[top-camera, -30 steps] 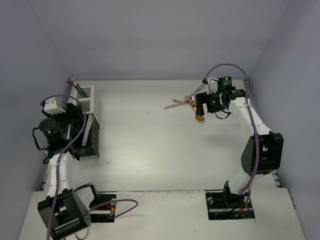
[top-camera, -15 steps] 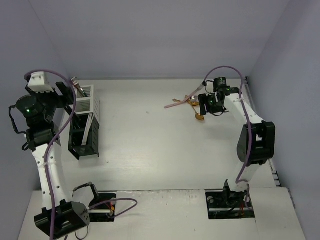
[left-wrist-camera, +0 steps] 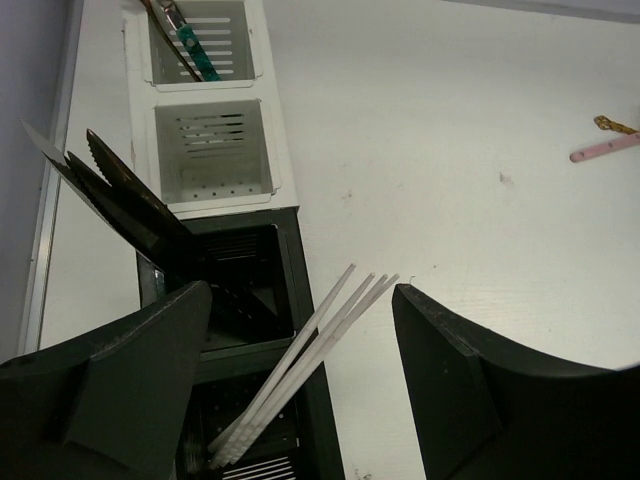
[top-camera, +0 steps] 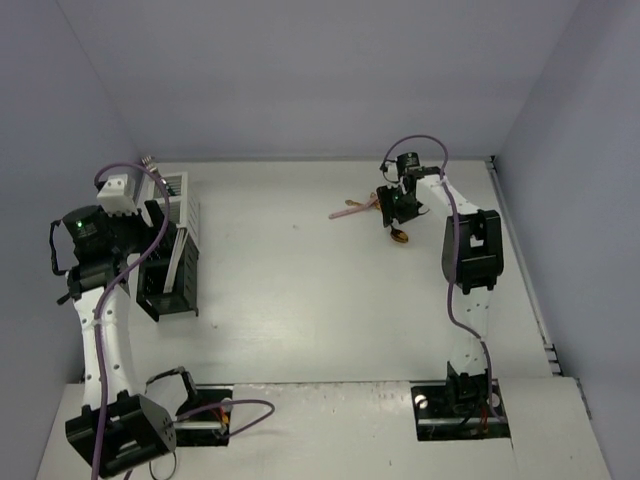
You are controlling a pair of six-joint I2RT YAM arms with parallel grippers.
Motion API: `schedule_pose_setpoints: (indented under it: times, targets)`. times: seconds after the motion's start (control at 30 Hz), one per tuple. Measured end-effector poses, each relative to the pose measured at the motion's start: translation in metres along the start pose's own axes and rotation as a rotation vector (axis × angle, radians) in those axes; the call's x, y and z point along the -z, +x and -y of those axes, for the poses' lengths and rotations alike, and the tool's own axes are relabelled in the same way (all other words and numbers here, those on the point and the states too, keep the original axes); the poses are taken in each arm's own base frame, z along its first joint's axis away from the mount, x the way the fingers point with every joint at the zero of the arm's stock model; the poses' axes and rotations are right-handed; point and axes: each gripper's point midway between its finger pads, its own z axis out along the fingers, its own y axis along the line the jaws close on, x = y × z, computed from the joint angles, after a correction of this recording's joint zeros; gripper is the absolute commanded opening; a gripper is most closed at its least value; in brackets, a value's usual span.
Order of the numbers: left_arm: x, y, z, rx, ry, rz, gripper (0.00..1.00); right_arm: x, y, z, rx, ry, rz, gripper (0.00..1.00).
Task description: Sort the eating utensils into containers
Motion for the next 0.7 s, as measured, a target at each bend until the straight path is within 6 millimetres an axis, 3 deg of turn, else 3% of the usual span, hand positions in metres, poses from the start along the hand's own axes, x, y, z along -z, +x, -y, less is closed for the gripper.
schedule_pose_setpoints:
  times: [0.1, 0.43, 0.6, 0.7]
  targets:
    - [0.002, 0.000, 0.001, -0.010, 0.000, 0.001, 0.70, -0.014, 0.001, -0.001, 0.009, 0.004, -0.017, 0.43]
    - [0.003, -0.001, 0.001, -0.019, 0.000, 0.005, 0.70, -0.024, -0.008, -0.001, 0.060, 0.028, 0.003, 0.33]
    - [0.003, -0.001, 0.001, -0.018, 0.000, 0.005, 0.70, -0.022, -0.002, -0.008, 0.107, 0.025, 0.013, 0.13]
    - [0.003, -0.001, 0.001, -0.018, 0.000, 0.005, 0.70, -0.018, 0.008, -0.013, 0.135, 0.017, 0.013, 0.10]
